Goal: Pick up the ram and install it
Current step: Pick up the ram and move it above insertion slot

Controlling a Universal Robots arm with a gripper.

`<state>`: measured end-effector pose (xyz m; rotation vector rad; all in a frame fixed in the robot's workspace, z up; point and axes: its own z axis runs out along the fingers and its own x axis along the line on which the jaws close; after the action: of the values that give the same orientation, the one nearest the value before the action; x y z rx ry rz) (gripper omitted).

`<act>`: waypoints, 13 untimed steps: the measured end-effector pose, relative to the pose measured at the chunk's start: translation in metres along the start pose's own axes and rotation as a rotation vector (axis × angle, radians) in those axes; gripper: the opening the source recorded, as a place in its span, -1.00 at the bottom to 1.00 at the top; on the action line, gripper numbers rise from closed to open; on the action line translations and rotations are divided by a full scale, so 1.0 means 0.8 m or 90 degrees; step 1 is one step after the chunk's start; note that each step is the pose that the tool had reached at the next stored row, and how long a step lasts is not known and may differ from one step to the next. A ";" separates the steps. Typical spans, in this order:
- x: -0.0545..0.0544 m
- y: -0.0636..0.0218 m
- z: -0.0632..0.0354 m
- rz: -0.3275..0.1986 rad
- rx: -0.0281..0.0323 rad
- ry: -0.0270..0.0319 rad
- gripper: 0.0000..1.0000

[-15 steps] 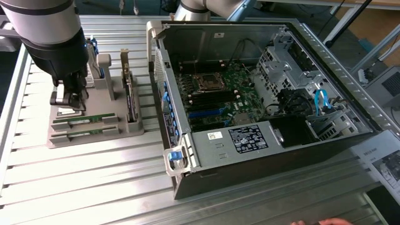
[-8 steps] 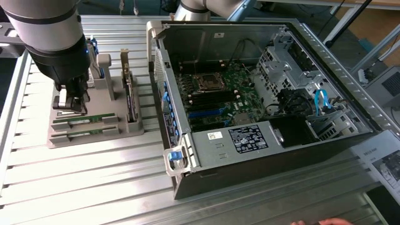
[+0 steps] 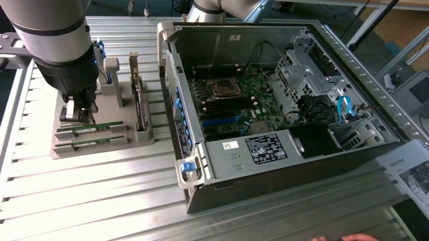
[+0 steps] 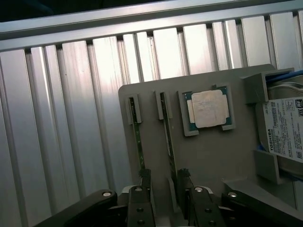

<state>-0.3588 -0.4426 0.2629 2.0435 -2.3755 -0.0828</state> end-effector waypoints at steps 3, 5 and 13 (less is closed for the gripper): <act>0.000 0.000 0.006 0.000 0.0000 0.0000 -0.28; 0.000 0.000 0.008 0.000 -0.0001 0.0001 -0.28; 0.001 -0.001 0.018 0.000 -0.0001 0.0001 -0.28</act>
<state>-0.3588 -0.4429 0.2482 2.0434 -2.3754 -0.0828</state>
